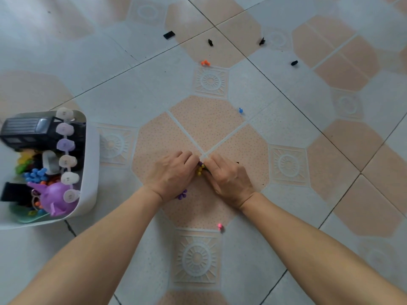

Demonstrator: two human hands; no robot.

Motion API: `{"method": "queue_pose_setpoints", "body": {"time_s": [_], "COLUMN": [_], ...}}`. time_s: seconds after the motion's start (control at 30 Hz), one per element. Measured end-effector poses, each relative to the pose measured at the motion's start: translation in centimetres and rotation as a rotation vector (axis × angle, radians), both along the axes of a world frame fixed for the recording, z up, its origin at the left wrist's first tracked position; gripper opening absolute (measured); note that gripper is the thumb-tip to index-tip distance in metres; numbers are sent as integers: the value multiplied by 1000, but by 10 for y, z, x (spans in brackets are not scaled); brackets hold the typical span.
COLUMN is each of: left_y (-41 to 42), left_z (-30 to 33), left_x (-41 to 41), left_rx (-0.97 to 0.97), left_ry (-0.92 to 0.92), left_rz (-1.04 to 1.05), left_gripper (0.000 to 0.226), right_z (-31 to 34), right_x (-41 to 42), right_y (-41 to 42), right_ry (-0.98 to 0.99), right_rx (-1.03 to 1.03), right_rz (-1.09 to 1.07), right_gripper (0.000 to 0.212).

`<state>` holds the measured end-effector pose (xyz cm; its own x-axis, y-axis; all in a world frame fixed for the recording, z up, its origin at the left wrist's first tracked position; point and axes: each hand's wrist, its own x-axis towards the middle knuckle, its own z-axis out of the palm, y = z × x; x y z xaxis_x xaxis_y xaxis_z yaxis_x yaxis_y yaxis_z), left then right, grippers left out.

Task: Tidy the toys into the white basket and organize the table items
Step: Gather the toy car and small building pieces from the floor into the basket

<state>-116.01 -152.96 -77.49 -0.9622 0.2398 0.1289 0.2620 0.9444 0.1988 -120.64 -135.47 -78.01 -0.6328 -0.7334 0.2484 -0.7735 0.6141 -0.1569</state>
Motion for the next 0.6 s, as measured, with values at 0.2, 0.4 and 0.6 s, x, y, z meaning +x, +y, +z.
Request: {"method": "queue_pose_setpoints", "body": {"time_s": [0.2,0.4,0.6], "left_y": [1,4,-37], "left_z": [9,35,98], "left_x": [-5,2,30], "left_rx": [190,783,1505], "left_ry": [-152,17,206], "left_rz": [74,478,690], "left_gripper": [19,16,16], "right_z": [8,43,91], "right_x": [-4,3,19], "right_y": [-2,-26,-88], "right_ry": [-142,-745,-1582], "right_rx": [-24,-507,-866], "right_rz": [5,-354,-420], "right_gripper": [32,23,19]}}
